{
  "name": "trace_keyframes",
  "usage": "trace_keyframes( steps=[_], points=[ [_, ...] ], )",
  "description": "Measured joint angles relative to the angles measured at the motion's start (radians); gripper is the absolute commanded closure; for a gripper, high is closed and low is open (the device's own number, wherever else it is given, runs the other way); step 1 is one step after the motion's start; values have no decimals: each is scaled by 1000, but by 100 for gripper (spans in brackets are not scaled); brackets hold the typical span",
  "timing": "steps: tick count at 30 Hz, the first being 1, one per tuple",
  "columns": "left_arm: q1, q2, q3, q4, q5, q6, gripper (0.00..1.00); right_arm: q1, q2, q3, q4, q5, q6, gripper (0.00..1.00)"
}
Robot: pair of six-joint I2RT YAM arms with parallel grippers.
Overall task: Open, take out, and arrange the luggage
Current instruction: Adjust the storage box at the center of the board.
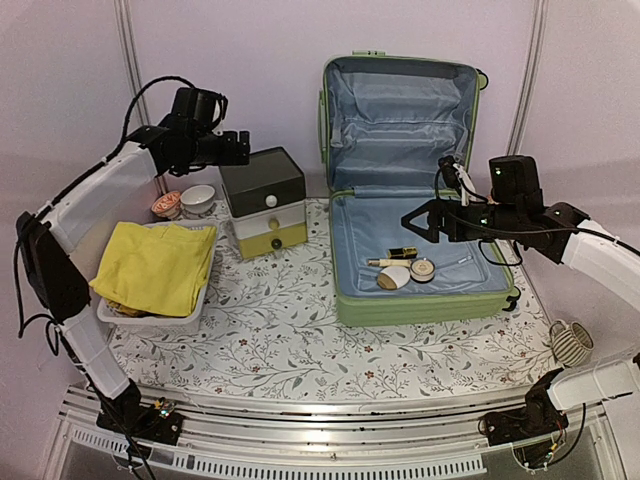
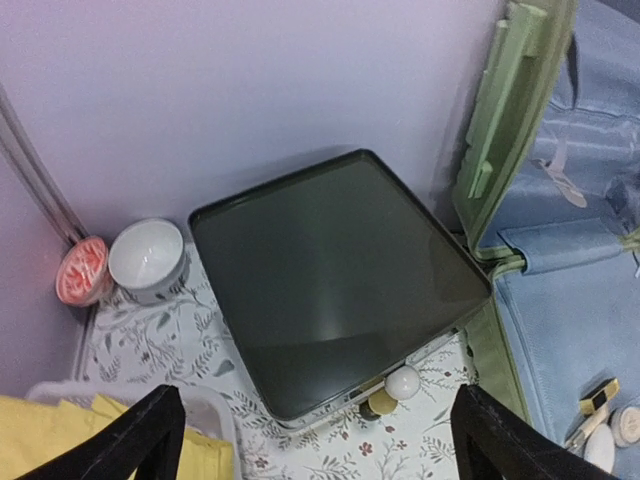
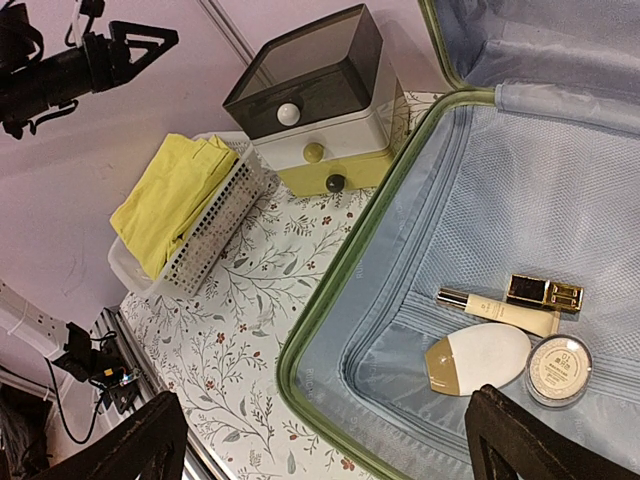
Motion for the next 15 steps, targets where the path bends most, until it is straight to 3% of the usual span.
trace_keyframes(
  steps=[7, 15],
  points=[
    [93, 45, -4, -82, 37, -291, 9, 0, -10, -3, 0, 0, 0, 1],
    [116, 121, 31, -173, 45, -467, 24, 0, -18, -11, 8, 0, 0, 1]
  ],
)
